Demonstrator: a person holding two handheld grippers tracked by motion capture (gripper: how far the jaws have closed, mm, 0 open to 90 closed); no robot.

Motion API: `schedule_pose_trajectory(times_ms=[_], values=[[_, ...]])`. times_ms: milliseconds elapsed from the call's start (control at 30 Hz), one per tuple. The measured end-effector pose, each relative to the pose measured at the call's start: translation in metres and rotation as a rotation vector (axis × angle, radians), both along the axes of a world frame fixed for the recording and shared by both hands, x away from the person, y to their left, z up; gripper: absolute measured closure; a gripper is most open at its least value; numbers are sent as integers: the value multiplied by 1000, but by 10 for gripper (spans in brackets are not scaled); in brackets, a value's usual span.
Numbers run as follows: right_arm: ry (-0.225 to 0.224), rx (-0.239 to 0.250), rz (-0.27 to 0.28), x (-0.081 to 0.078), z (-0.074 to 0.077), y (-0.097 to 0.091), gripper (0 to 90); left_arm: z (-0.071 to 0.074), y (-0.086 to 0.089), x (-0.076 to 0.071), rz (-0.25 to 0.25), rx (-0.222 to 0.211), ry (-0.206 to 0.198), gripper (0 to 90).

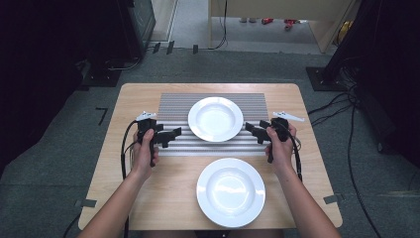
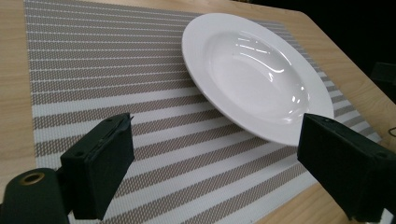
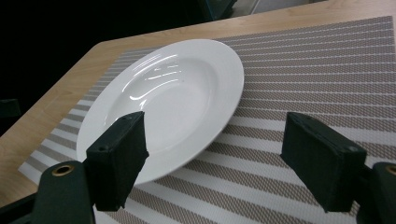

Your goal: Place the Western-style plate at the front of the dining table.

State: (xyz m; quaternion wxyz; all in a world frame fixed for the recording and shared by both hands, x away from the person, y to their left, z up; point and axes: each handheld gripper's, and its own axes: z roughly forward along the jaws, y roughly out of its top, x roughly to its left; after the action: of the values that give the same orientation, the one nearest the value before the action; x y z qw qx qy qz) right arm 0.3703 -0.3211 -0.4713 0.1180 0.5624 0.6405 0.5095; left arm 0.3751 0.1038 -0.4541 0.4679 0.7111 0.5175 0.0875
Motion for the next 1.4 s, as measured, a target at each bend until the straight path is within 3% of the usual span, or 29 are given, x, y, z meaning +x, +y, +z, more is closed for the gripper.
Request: schedule_pose_trajectory(times_ms=[267,767,1000,1400], values=[[-12,-29,-1,-26,-1,-15,211,-4,11,-20,-11,6,-6,104],[14,-49,-34,-75,-17,-52,207,-8,37,-56,-3,21,-29,103],[22,-96,-37,-96,-20,-61,207,-11,52,-69,26,16,-33,103],[51,-97,-87,-128,-32,-86,208,-20,83,-92,94,31,-25,103]])
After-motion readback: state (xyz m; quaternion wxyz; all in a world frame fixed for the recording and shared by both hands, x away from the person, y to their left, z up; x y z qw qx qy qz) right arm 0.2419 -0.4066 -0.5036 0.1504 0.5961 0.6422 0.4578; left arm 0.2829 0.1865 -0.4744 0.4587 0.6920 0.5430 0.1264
